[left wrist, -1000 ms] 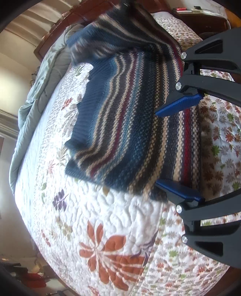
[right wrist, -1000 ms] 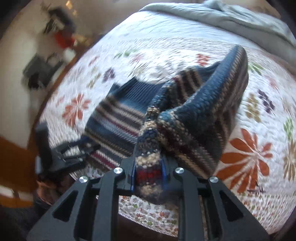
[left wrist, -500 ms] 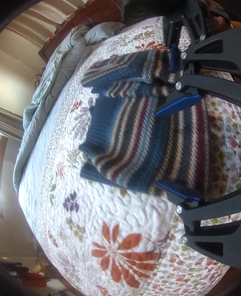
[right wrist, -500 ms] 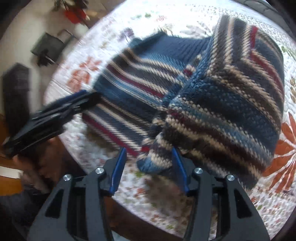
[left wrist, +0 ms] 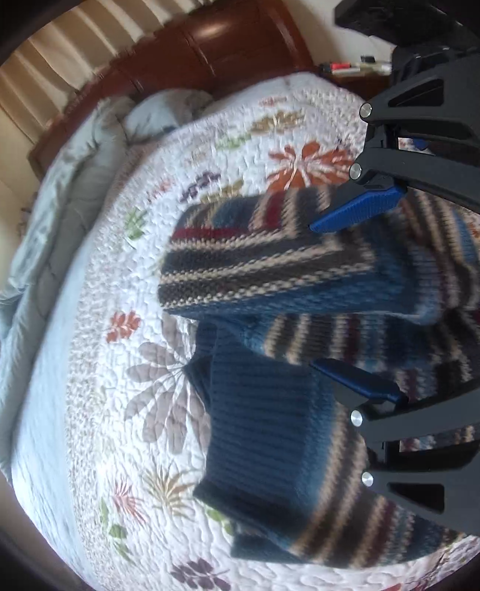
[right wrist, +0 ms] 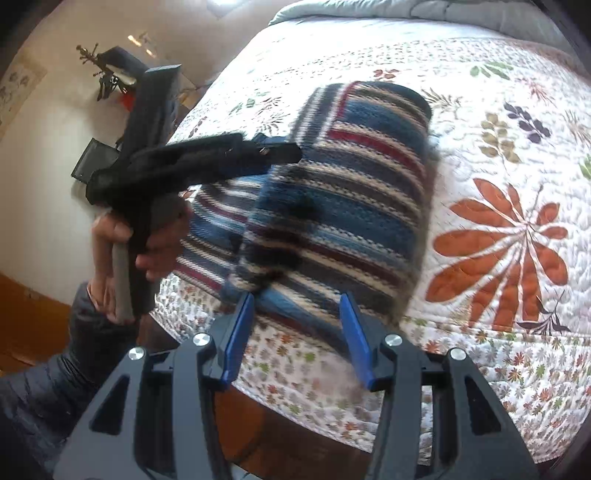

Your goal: Fold small clothes

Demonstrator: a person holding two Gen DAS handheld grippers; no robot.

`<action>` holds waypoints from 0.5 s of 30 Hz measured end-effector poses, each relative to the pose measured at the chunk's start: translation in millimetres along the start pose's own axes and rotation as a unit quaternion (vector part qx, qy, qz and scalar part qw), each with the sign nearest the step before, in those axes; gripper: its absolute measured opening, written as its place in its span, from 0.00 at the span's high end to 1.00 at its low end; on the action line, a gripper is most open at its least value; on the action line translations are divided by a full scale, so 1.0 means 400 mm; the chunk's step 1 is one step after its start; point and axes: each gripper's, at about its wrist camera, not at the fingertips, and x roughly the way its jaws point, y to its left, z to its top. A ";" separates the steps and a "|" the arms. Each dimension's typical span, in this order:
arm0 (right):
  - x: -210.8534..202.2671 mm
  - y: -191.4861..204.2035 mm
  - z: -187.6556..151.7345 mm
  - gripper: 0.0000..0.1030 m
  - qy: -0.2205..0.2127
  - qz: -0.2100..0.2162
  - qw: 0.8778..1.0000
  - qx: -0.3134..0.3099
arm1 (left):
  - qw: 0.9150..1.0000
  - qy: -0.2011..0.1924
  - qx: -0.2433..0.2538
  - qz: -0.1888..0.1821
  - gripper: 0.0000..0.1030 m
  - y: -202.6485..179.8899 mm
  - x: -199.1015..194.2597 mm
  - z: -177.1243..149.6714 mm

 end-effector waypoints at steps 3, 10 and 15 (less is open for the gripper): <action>0.006 -0.029 -0.009 0.52 -0.001 -0.004 1.000 0.002 | 1.000 0.017 0.002 -0.008 0.32 -0.018 0.031 0.013; 0.049 -0.095 0.005 0.52 0.006 -0.025 0.999 0.036 | 0.998 0.041 -0.021 -0.033 0.81 -0.020 0.074 0.024; 0.070 -0.113 0.011 0.52 0.007 -0.030 0.998 0.052 | 0.997 0.012 -0.062 -0.034 0.84 0.027 0.011 0.011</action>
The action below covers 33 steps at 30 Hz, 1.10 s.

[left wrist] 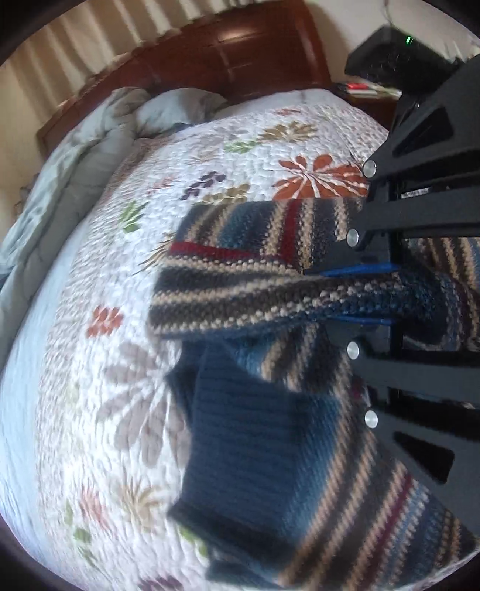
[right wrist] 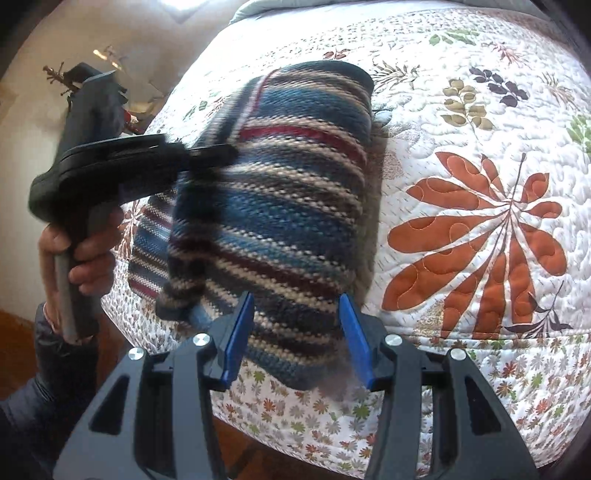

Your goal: Fold small clothes

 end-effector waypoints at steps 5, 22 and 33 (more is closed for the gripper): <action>0.015 0.032 0.012 0.52 -0.004 0.005 1.000 -0.009 | 0.999 -0.036 0.016 0.011 0.84 0.021 -0.079 -0.032; 0.121 0.074 0.044 0.45 0.030 -0.044 0.998 -0.019 | 1.000 0.024 -0.012 0.003 0.28 0.137 -0.028 -0.092; 0.131 0.093 0.037 0.45 0.034 -0.052 0.998 -0.023 | 0.998 0.054 -0.002 -0.018 0.36 0.105 0.018 -0.107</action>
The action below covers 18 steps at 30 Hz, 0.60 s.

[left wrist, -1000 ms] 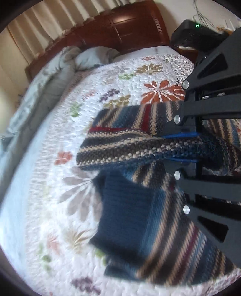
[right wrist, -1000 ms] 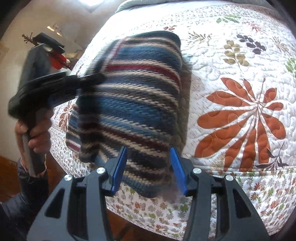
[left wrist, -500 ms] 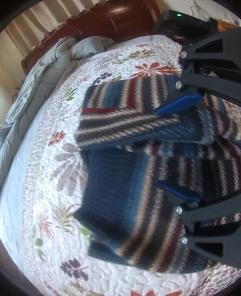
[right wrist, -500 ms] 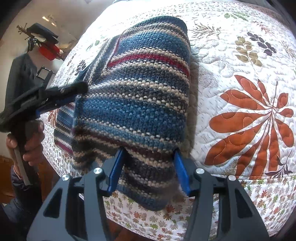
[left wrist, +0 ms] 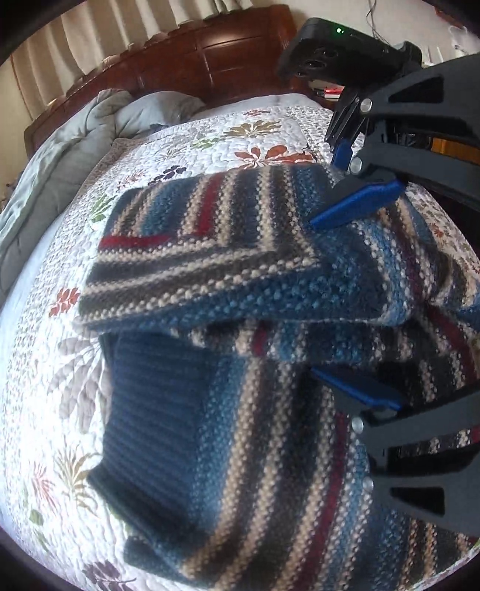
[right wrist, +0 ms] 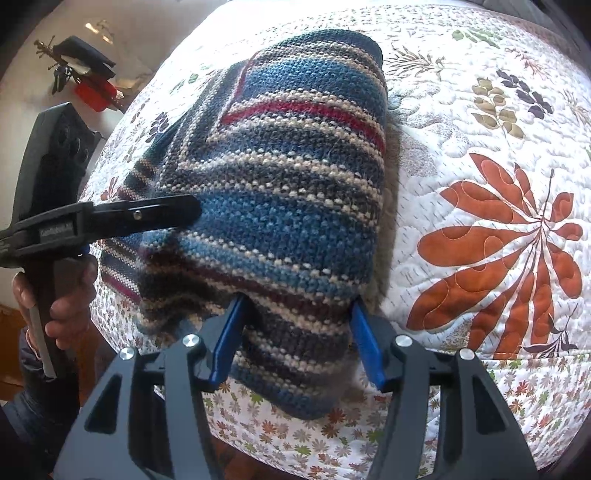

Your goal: Fold small clothes

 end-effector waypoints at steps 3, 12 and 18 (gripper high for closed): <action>-0.008 -0.003 0.001 0.45 -0.003 0.003 1.000 0.005 | 1.000 -0.008 -0.010 -0.013 0.59 0.004 -0.010 -0.003; -0.061 0.006 0.003 0.44 -0.026 0.001 1.000 0.004 | 0.998 -0.055 -0.022 -0.033 0.75 -0.009 -0.081 -0.017; -0.070 0.019 0.008 0.44 -0.029 0.002 1.000 -0.008 | 0.999 -0.047 -0.003 -0.023 0.71 -0.026 -0.088 -0.024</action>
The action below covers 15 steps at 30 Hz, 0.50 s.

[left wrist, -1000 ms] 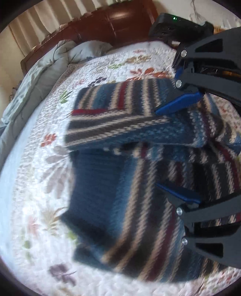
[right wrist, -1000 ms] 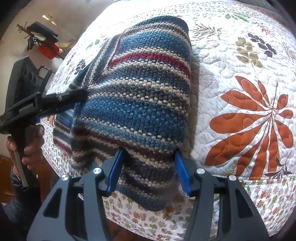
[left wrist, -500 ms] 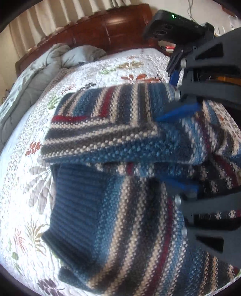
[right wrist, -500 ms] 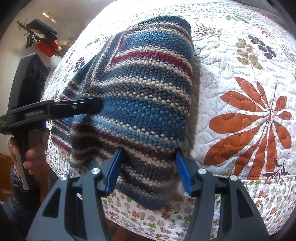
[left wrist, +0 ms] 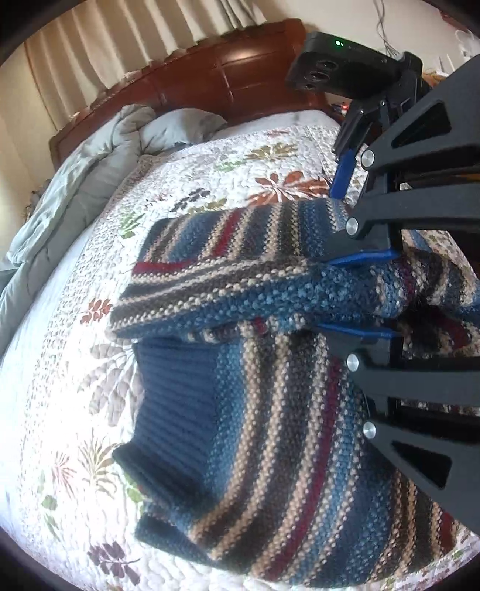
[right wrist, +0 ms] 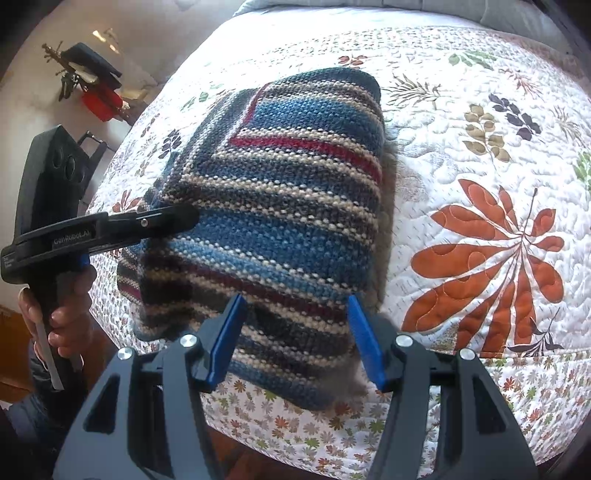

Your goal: Fold small clothes

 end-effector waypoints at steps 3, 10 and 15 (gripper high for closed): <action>0.014 0.003 -0.001 0.41 0.003 -0.011 1.000 0.000 | 1.000 0.012 0.010 0.002 0.67 0.000 0.007 -0.004; 0.027 -0.022 -0.009 0.41 0.006 -0.006 1.000 0.015 | 0.999 0.041 0.011 -0.027 0.60 0.008 0.020 -0.027; 0.027 -0.033 -0.010 0.41 0.007 -0.010 1.000 0.012 | 0.998 0.035 0.018 -0.051 0.60 -0.021 0.008 -0.032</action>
